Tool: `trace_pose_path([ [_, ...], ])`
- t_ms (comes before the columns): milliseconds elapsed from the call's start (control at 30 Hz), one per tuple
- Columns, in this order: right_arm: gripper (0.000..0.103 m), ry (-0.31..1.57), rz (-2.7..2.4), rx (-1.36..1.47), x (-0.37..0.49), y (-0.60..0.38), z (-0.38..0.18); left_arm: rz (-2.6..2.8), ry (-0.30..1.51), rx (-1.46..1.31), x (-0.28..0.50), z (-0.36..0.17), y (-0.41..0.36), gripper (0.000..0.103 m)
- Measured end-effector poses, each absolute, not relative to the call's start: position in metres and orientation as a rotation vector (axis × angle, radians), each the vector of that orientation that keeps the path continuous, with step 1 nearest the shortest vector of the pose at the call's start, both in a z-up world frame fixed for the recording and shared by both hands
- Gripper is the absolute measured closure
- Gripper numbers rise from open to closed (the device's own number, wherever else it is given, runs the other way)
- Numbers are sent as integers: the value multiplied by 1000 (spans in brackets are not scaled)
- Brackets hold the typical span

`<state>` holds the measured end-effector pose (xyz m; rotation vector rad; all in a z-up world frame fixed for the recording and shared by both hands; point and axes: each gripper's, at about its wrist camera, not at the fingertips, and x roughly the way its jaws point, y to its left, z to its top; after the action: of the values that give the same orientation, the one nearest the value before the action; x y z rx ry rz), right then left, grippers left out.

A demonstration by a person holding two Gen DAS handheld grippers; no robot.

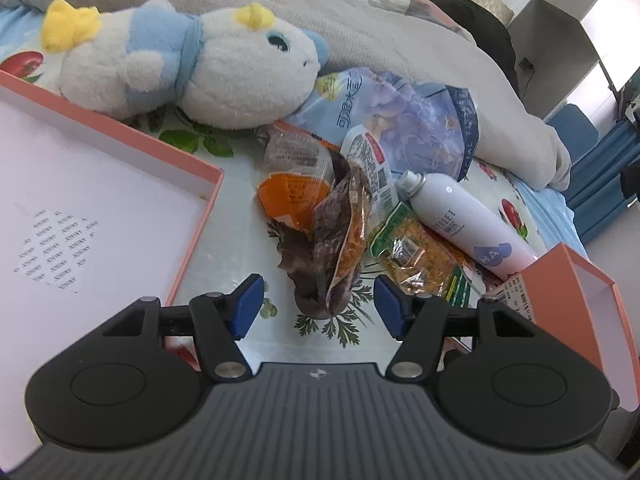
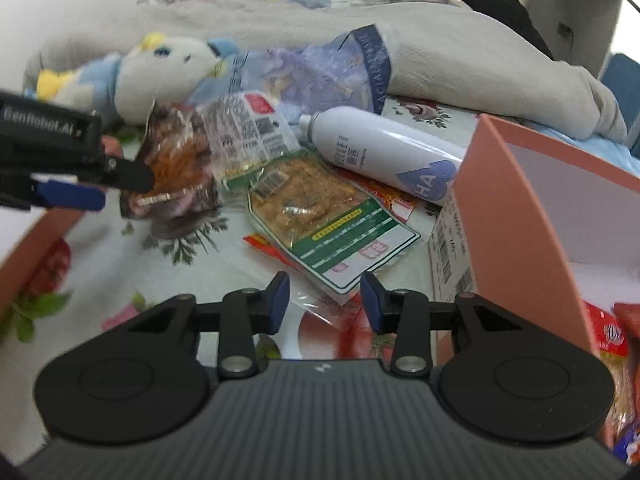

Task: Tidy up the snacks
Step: 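Lower the left gripper onto the brown shrimp-flavour bag and close it, then lift the shrimp bag with the left gripper while the right gripper approaches the pile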

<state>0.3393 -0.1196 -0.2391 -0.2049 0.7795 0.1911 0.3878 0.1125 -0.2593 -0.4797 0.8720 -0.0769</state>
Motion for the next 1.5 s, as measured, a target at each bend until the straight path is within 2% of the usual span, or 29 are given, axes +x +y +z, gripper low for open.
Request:
trace_pose_path([
  [267,62,755,171,-364,335,-108,-250,-86,843,-475,391,-272,104,38],
  [467,62,716,150,-448,338,-100,-250,-83,842,-489,393,-278,101,46],
  [533,62,697,144,-486,338,-97,-252,-78,840,-479,394,-279,100,51],
  [633,62,666,142,-543,337,-91,-253,-70,841,-477,394,-281,101,67],
  [767,70,661,153,-595,337,-87,-258,-73,824,-483,393,-281,101,87],
  [933,87,669,176,-619,335,-85,-258,-84,809,-490,388,-278,100,92],
  [967,100,677,185,-607,335,-85,-256,-85,807,-489,386,-276,99,92],
  [1500,97,633,279,-508,318,-87,-227,-42,791,-498,335,-262,101,94],
])
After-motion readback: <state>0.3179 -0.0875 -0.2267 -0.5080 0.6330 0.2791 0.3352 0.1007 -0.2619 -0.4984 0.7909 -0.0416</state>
